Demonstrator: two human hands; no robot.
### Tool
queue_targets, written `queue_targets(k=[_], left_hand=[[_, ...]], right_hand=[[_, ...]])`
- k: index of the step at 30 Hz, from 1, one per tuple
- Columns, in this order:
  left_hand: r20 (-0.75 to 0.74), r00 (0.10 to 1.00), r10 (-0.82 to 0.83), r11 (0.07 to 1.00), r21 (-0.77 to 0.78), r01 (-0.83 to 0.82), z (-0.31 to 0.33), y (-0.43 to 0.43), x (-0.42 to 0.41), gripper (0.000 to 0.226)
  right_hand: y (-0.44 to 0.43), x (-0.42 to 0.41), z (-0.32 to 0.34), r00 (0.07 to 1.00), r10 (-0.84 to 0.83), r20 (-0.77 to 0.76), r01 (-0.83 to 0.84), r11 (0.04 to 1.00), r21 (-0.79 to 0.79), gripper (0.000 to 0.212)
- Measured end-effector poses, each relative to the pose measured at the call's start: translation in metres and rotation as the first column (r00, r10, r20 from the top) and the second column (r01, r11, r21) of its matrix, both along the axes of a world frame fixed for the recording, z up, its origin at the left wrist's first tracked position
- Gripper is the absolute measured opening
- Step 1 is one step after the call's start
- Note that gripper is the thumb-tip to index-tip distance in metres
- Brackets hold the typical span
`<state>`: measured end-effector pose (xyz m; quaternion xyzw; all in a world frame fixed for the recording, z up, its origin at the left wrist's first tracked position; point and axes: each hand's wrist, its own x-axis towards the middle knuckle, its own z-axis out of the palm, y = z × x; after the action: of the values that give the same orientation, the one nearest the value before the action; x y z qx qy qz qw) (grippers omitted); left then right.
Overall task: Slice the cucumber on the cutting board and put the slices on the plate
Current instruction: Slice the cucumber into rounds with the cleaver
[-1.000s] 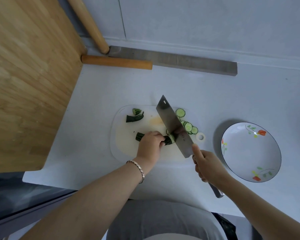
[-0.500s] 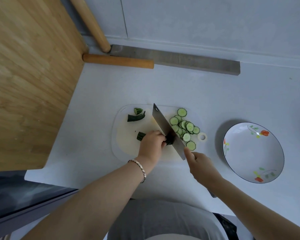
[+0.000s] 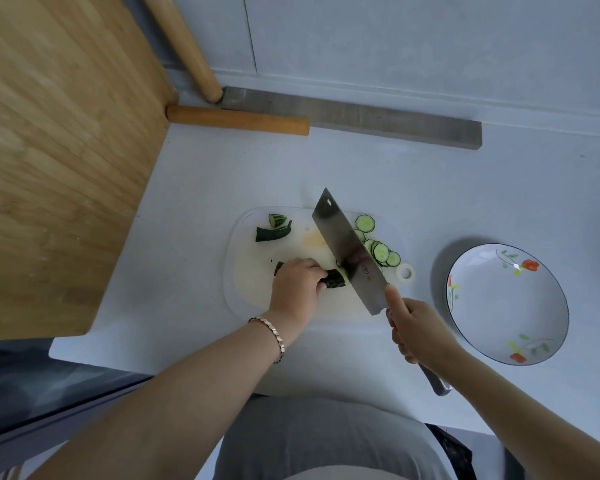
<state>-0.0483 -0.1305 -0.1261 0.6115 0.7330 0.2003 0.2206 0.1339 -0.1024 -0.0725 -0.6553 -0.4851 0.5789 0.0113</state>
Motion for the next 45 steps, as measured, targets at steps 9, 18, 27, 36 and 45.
queue_targets(k=[9, 18, 27, 36, 45], left_hand=[[-0.017, 1.000, -0.014, 1.000, 0.003, 0.014, 0.001, 0.002, 0.001, 0.016], [-0.033, 0.999, -0.011, 1.000, -0.006, 0.011, 0.001, 0.002, 0.001, 0.015], [0.006, 1.000, 0.018, 0.997, -0.070, -0.018, 0.002, 0.004, 0.005, 0.016], [0.012, 1.000, -0.026, 0.997, -0.068, 0.026, 0.006, 0.011, 0.016, 0.015], [-0.024, 0.999, -0.048, 0.996, -0.073, 0.046, 0.006, 0.005, 0.009, 0.017]], right_hand=[[-0.003, -0.001, 0.004, 0.995, 0.089, 0.042, -0.091, 0.995, 0.043, 0.048], [-0.007, -0.003, -0.011, 0.976, 0.177, 0.125, -0.194, 0.971, 0.136, 0.048], [-0.012, -0.004, -0.031, 0.993, 0.082, 0.086, -0.090, 0.992, 0.087, 0.048], [-0.011, 0.012, -0.025, 0.994, 0.069, 0.083, -0.077, 0.992, 0.104, 0.050], [-0.013, 0.007, -0.029, 0.979, 0.162, 0.127, -0.180, 0.972, 0.152, 0.047]])
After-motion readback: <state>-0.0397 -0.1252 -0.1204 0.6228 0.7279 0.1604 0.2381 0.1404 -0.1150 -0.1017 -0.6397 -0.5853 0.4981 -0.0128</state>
